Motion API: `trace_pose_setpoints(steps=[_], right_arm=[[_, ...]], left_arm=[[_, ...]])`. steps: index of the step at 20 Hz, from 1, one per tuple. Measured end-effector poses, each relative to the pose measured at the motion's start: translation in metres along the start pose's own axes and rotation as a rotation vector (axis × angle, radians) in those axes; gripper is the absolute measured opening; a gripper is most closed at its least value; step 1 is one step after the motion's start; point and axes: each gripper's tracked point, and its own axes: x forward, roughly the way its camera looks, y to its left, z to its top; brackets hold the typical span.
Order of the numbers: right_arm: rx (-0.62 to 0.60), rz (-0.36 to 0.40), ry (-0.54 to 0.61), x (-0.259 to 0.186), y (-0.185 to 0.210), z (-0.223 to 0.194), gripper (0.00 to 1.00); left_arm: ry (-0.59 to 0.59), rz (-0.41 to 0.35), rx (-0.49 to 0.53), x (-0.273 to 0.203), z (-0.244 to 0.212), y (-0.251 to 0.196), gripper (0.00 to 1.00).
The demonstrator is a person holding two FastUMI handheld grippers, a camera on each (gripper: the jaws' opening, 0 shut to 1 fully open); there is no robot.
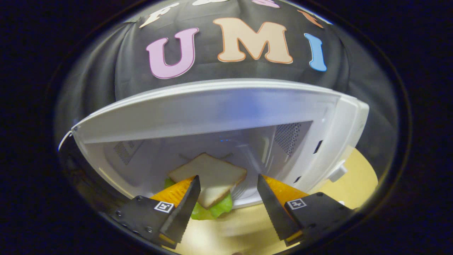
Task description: Open the microwave oven with the left hand, put the food in, and close the microwave oven.
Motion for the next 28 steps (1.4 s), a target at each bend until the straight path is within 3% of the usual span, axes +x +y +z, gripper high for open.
trace_pose_setpoints(steps=[5, 8, 9, 10, 11, 12, 13, 14, 16, 17, 20, 21, 23, 24, 25, 26, 28], right_arm=[[-0.008, 0.001, -0.039, -0.058, -0.006, 0.013, 0.99], [0.004, -0.004, -0.055, -0.097, -0.015, 0.020, 0.99], [0.002, -0.007, -0.067, -0.110, -0.018, 0.024, 0.92], [-0.002, -0.012, -0.078, -0.124, -0.022, 0.028, 0.92], [-0.007, -0.017, -0.089, -0.137, -0.025, 0.032, 0.92], [-0.006, -0.020, -0.099, -0.152, -0.028, 0.035, 0.99], [-0.004, -0.021, -0.110, -0.165, -0.029, 0.038, 0.99], [0.001, -0.025, -0.115, -0.181, -0.033, 0.037, 0.92], [0.032, -0.042, -0.103, -0.202, -0.038, 0.030, 0.92], [0.053, -0.048, -0.099, -0.212, -0.040, 0.027, 0.99], [0.083, -0.086, -0.102, -0.236, -0.051, 0.022, 0.92], [0.088, -0.102, -0.104, -0.244, -0.055, 0.021, 0.99], [0.100, -0.129, -0.110, -0.257, -0.064, 0.018, 0.99], [0.108, -0.141, -0.112, -0.263, -0.069, 0.016, 0.92], [0.117, -0.152, -0.110, -0.269, -0.072, 0.013, 0.92], [0.123, -0.163, -0.107, -0.275, -0.076, 0.010, 0.99], [0.135, -0.191, -0.106, -0.286, -0.084, 0.003, 0.99]], left_arm=[[0.024, -0.088, 0.021, 0.002, -0.007, -0.019, 0.78], [0.043, -0.109, 0.029, 0.004, -0.011, -0.022, 0.65], [0.049, -0.112, 0.033, 0.003, -0.013, -0.022, 0.60], [0.054, -0.118, 0.036, 0.003, -0.014, -0.023, 0.51], [0.060, -0.131, 0.040, 0.004, -0.015, -0.025, 0.52], [0.070, -0.150, 0.043, 0.003, -0.017, -0.030, 0.44], [0.080, -0.168, 0.050, 0.003, -0.021, -0.034, 0.34], [0.089, -0.185, 0.057, 0.003, -0.022, -0.038, 0.33], [0.097, -0.218, 0.068, 0.003, -0.024, -0.046, 0.05], [0.103, -0.228, 0.072, 0.002, -0.026, -0.048, 0.02], [0.129, -0.254, 0.082, 0.001, -0.032, -0.055, 0.00], [0.130, -0.273, 0.080, 0.000, -0.034, -0.060, 0.00], [0.131, -0.322, 0.083, -0.003, -0.035, -0.071, 0.00], [0.133, -0.348, 0.085, -0.005, -0.036, -0.076, 0.00], [0.139, -0.376, 0.091, -0.007, -0.038, -0.082, 0.02], [0.144, -0.407, 0.098, -0.010, -0.040, -0.088, 0.00], [0.161, -0.465, 0.106, -0.016, -0.046, -0.099, 0.00]])
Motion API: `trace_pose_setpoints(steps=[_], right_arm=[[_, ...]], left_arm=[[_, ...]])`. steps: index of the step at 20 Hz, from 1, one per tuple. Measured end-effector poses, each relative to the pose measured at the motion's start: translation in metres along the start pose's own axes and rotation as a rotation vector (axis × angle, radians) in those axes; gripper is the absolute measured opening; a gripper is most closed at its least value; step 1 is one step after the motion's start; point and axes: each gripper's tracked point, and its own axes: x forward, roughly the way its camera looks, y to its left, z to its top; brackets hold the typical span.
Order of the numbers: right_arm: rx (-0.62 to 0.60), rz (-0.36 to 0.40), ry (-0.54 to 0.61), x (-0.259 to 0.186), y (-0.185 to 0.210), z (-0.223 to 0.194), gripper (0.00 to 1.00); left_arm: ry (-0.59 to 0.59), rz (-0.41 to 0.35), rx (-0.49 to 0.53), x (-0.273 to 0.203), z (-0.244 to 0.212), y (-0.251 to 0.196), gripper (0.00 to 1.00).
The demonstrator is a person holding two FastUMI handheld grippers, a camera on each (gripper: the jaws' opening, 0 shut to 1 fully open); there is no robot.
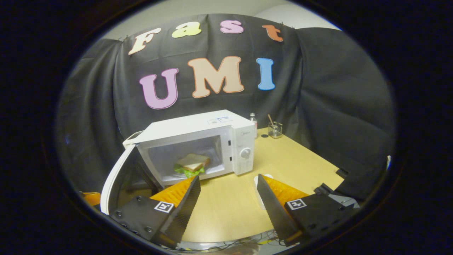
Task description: Open the microwave oven with the left hand, put the food in, and close the microwave oven.
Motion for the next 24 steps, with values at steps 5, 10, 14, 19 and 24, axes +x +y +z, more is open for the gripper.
trace_pose_setpoints(steps=[5, 10, 14, 19, 24], right_arm=[[0.036, -0.056, 0.015, -0.016, -0.020, -0.011, 0.99], [0.008, -0.071, 0.019, -0.027, -0.029, -0.012, 0.99], [0.011, -0.092, 0.004, -0.028, -0.045, -0.004, 0.92], [-0.023, -0.082, 0.011, -0.013, -0.065, 0.002, 0.92], [-0.067, -0.036, -0.004, 0.013, -0.087, 0.024, 0.92]], left_arm=[[0.041, -0.100, 0.027, -0.005, -0.012, -0.020, 0.00], [0.057, -0.176, 0.060, -0.003, -0.015, -0.043, 0.00], [0.058, -0.175, 0.072, 0.004, -0.011, -0.055, 0.00], [0.045, -0.180, 0.051, 0.019, -0.002, -0.083, 0.00], [0.035, -0.168, 0.054, 0.051, 0.009, -0.121, 0.00]])
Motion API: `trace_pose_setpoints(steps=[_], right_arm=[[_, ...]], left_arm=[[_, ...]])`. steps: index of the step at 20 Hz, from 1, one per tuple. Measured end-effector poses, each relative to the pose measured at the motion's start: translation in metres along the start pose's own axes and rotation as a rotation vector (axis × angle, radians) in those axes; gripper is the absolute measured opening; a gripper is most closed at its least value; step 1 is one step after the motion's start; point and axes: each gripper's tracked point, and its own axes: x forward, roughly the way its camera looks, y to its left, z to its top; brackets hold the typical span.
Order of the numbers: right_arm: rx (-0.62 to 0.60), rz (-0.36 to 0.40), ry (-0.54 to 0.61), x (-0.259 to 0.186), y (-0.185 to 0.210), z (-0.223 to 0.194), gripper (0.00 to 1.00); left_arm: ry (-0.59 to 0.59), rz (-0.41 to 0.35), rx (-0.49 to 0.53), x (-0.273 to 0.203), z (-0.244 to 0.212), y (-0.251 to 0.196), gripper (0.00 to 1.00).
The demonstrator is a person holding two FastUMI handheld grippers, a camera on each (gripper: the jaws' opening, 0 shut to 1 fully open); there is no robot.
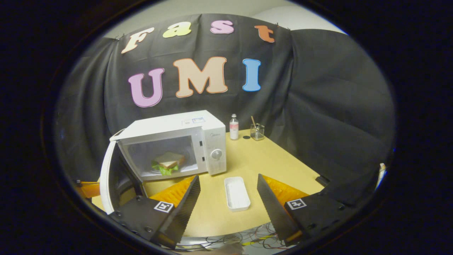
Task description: Open the microwave oven with the left hand, put the food in, and close the microwave oven.
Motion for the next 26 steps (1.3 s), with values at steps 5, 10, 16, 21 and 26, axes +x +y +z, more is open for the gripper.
trace_pose_setpoints(steps=[5, 10, 16, 21, 26], right_arm=[[-0.009, 0.043, -0.024, 0.029, -0.028, 0.018, 0.92], [-0.017, 0.074, -0.030, 0.055, -0.059, 0.029, 0.92], [-0.056, 0.128, -0.048, 0.075, -0.075, 0.038, 0.92], [-0.093, 0.174, -0.056, 0.084, -0.080, 0.040, 0.92], [-0.079, 0.185, -0.055, 0.093, -0.088, 0.041, 0.92]], left_arm=[[-0.041, 0.015, -0.020, 0.042, 0.019, -0.031, 0.00], [-0.089, 0.037, -0.038, 0.080, 0.036, -0.057, 0.00], [-0.133, 0.079, -0.090, 0.123, 0.052, -0.072, 0.00], [-0.156, 0.111, -0.116, 0.152, 0.062, -0.075, 0.00], [-0.168, 0.147, -0.090, 0.176, 0.072, -0.075, 0.00]])
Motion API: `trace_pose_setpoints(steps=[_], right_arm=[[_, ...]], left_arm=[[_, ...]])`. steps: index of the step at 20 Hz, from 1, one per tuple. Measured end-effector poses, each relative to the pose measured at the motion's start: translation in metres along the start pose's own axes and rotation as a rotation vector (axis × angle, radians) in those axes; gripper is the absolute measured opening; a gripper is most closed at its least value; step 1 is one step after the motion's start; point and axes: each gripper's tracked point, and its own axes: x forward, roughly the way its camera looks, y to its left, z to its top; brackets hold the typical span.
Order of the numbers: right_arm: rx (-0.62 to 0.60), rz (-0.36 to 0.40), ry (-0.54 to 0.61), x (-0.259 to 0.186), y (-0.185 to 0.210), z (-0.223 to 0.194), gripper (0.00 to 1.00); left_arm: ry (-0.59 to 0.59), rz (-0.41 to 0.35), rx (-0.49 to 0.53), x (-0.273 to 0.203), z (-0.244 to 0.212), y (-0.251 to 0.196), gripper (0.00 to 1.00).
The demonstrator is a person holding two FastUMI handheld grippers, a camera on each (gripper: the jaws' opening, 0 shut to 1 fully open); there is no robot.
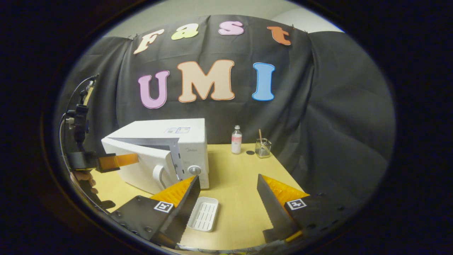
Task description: Open the microwave oven with the left hand, put the food in, and close the microwave oven.
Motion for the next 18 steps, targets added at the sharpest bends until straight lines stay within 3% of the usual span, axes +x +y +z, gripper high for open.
trace_pose_setpoints(steps=[6, 15, 16, 17, 18], right_arm=[[0.082, 0.012, 0.004, 0.014, -0.003, -0.001, 0.92], [0.100, 0.011, 0.024, 0.025, -0.004, -0.005, 0.92], [0.102, 0.008, 0.028, 0.027, -0.005, -0.006, 1.00], [0.103, 0.005, 0.032, 0.028, -0.006, -0.007, 0.92], [0.104, 0.003, 0.034, 0.030, -0.006, -0.006, 0.92]], left_arm=[[-0.033, 0.045, 0.032, 0.023, 0.013, -0.004, 0.00], [-0.035, 0.086, 0.049, 0.037, 0.013, -0.001, 0.00], [-0.040, 0.088, 0.048, 0.038, 0.014, -0.001, 0.00], [-0.043, 0.089, 0.046, 0.040, 0.015, -0.001, 0.02], [-0.039, 0.092, 0.041, 0.040, 0.015, 0.000, 0.00]])
